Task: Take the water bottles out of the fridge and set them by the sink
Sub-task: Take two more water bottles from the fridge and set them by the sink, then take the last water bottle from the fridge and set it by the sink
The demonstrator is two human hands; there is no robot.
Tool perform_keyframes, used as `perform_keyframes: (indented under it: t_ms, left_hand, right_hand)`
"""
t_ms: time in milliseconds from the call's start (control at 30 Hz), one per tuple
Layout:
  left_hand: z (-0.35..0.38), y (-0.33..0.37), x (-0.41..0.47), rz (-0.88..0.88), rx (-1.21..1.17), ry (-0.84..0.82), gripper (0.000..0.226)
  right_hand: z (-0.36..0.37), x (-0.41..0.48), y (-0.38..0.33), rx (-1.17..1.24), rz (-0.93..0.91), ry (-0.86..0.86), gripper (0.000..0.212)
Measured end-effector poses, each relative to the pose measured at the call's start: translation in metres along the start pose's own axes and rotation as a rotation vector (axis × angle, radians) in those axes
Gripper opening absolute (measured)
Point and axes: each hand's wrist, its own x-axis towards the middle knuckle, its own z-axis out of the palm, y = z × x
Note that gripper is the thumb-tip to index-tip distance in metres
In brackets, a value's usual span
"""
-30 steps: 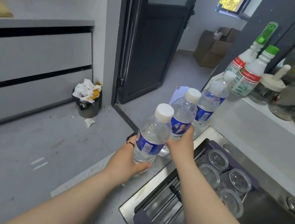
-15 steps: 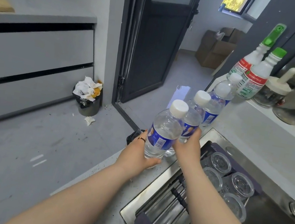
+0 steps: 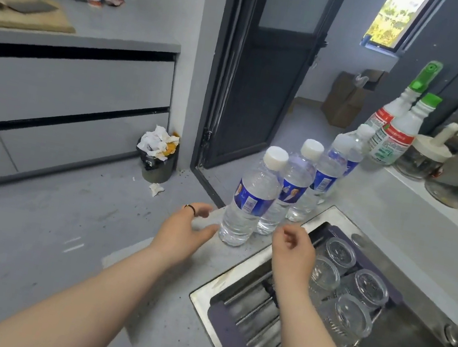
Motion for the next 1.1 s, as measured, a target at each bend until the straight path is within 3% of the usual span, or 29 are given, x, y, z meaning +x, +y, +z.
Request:
perform_keyframes:
  t_ms: [67, 233, 467, 667, 1000, 1100]
  left_hand:
    - [-0.006, -0.009, -0.024, -0.033, -0.040, 0.109, 0.025]
    - [-0.014, -0.033, -0.085, -0.099, -0.119, 0.315, 0.011]
    - [-0.033, -0.091, -0.182, -0.251, -0.170, 0.596, 0.020]
    - [-0.049, -0.146, -0.277, -0.438, -0.239, 0.793, 0.014]
    - [-0.055, -0.250, -0.523, -0.745, -0.401, 1.157, 0.017]
    - [-0.046, -0.278, -0.602, -0.827, -0.423, 1.317, 0.018]
  right_hand:
    - [0.001, -0.022, -0.003, 0.053, -0.056, -0.092, 0.032]
    - [0.002, -0.074, -0.006, 0.122, -0.177, -0.373, 0.038]
    - [0.020, -0.154, 0.006, 0.111, -0.248, -0.732, 0.041]
    - [0.058, -0.233, 0.017, 0.078, -0.262, -1.035, 0.039]
    - [0.110, -0.439, 0.026, -0.008, -0.318, -1.470, 0.038]
    - [0.118, -0.519, 0.050, -0.051, -0.350, -1.685, 0.037]
